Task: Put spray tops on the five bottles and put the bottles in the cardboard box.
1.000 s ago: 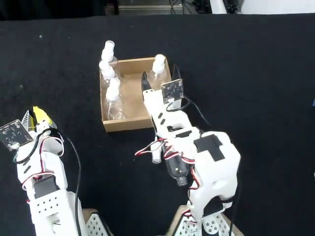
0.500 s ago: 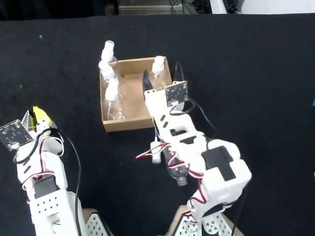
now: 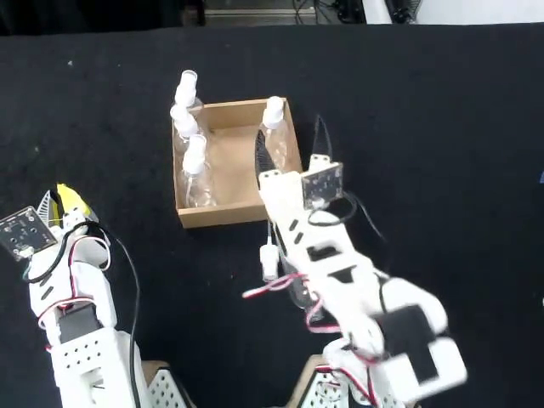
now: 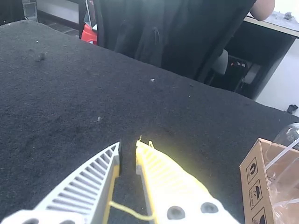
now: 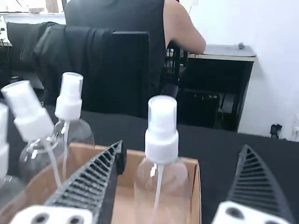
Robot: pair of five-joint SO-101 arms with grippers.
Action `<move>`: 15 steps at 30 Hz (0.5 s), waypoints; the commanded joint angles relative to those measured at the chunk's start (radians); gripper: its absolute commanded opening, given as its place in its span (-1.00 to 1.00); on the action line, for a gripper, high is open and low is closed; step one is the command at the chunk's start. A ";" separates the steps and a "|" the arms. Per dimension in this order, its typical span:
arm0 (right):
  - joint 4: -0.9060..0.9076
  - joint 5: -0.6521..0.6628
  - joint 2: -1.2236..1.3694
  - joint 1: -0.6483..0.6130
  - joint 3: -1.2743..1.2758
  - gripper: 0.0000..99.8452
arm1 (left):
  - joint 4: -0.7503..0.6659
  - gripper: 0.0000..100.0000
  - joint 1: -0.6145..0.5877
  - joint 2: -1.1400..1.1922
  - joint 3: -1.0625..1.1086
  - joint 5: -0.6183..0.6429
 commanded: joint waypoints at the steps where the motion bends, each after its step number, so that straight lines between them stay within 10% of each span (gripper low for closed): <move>1: 0.130 0.003 -0.182 -0.014 0.067 -0.35 | 0.000 -0.88 0.010 -0.008 0.024 -0.006; 15: 1.450 0.003 -0.960 0.114 -0.105 -0.35 | 0.002 -0.88 0.010 -0.008 0.024 -0.006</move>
